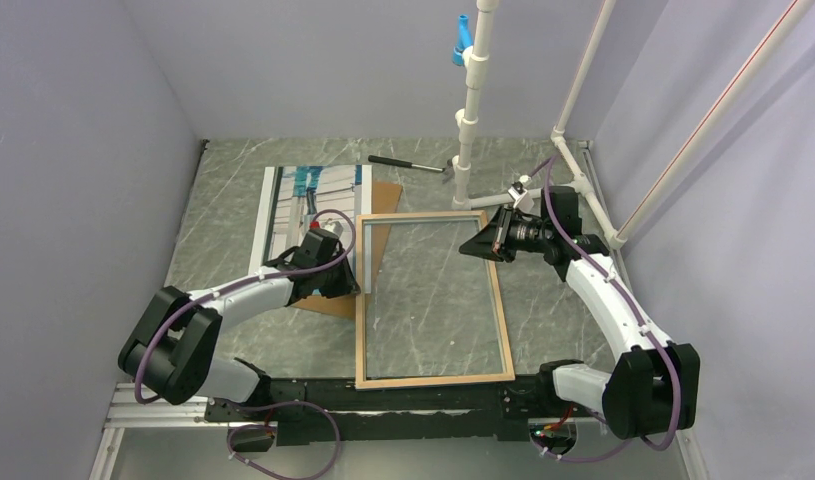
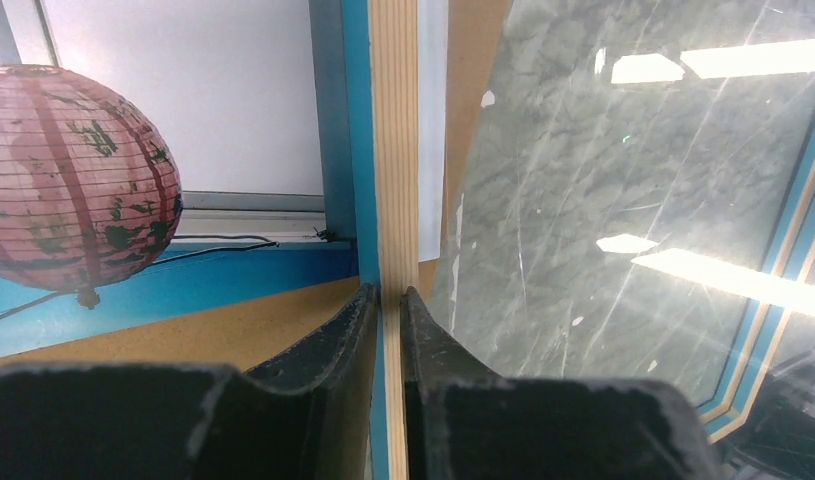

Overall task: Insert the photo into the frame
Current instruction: Place the photo frame item in the photo frame.

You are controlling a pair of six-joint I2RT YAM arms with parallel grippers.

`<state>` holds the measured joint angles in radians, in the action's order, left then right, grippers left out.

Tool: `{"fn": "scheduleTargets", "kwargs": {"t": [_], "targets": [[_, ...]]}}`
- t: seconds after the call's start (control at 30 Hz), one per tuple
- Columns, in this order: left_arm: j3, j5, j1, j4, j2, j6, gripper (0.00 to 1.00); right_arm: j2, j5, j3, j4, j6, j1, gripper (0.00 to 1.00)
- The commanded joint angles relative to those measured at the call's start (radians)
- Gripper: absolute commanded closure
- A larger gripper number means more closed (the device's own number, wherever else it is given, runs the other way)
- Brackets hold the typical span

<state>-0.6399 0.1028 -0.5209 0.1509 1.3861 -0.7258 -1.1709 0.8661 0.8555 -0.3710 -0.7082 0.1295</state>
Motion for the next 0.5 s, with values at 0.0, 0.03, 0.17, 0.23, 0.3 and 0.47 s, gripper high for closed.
{"fn": "scheduleTargets", "kwargs": {"t": [0.0, 0.03, 0.17, 0.23, 0.3, 0.47], "targets": [[-0.014, -0.062, -0.006, 0.057, 0.022, 0.019, 0.82, 0.002, 0.03, 0.002, 0.089, -0.022, -0.005, 1.0], [-0.016, -0.064, -0.006, 0.06, 0.023, 0.019, 0.82, 0.0, 0.03, -0.001, 0.09, -0.022, -0.004, 1.0], [-0.021, -0.07, -0.009, 0.07, 0.029, 0.022, 0.83, 0.0, 0.037, -0.026, 0.116, -0.035, -0.006, 1.0], [-0.023, -0.07, -0.01, 0.071, 0.032, 0.023, 0.83, 0.004, 0.041, -0.038, 0.136, -0.048, -0.005, 1.0], [-0.025, -0.066, -0.011, 0.07, 0.036, 0.025, 0.83, 0.012, 0.046, -0.05, 0.163, -0.056, -0.006, 1.0], [-0.036, -0.069, -0.014, 0.08, 0.046, 0.026, 0.83, 0.001, 0.039, -0.056, 0.15, -0.018, -0.005, 1.0]]}}
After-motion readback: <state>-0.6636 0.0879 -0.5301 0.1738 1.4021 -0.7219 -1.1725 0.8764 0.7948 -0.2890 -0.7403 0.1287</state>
